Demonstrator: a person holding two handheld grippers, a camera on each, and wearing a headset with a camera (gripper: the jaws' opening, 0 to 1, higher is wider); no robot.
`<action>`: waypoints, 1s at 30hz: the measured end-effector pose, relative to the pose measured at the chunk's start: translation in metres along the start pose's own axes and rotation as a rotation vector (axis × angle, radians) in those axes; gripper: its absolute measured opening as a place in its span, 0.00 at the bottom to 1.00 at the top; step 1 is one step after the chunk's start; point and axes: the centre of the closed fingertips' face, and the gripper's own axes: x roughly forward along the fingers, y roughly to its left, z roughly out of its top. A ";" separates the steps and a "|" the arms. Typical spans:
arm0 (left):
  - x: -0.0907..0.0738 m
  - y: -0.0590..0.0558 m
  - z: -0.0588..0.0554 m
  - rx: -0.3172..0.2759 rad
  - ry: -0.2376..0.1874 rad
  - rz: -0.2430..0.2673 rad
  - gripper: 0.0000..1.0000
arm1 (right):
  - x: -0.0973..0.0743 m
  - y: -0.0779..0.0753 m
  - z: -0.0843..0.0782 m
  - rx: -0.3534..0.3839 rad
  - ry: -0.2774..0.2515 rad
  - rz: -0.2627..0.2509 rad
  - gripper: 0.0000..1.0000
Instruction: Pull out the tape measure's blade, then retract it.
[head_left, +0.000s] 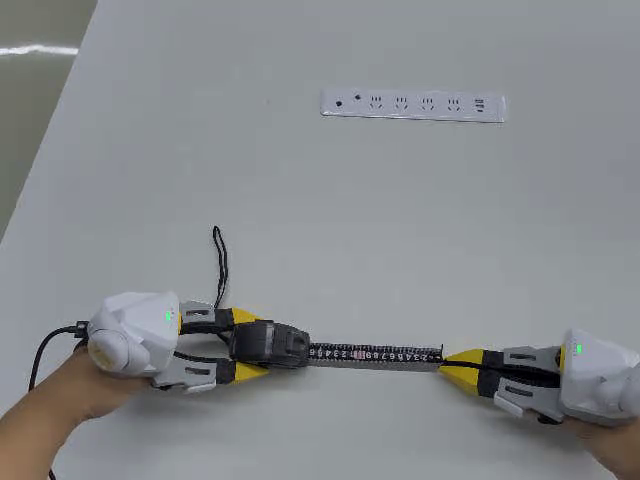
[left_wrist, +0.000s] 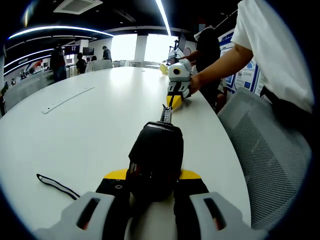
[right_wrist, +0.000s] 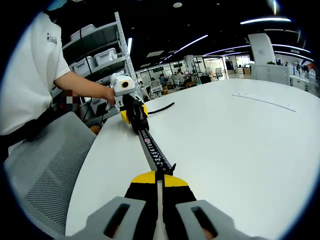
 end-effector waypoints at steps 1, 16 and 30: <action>0.000 0.000 0.000 0.001 0.000 0.000 0.30 | -0.001 0.000 0.000 0.000 0.000 -0.001 0.00; 0.001 0.000 -0.001 0.000 0.003 0.000 0.30 | -0.014 -0.005 -0.005 0.026 0.001 -0.017 0.00; 0.001 0.000 -0.001 -0.001 0.008 0.000 0.30 | -0.030 -0.008 -0.009 0.046 -0.002 -0.029 0.00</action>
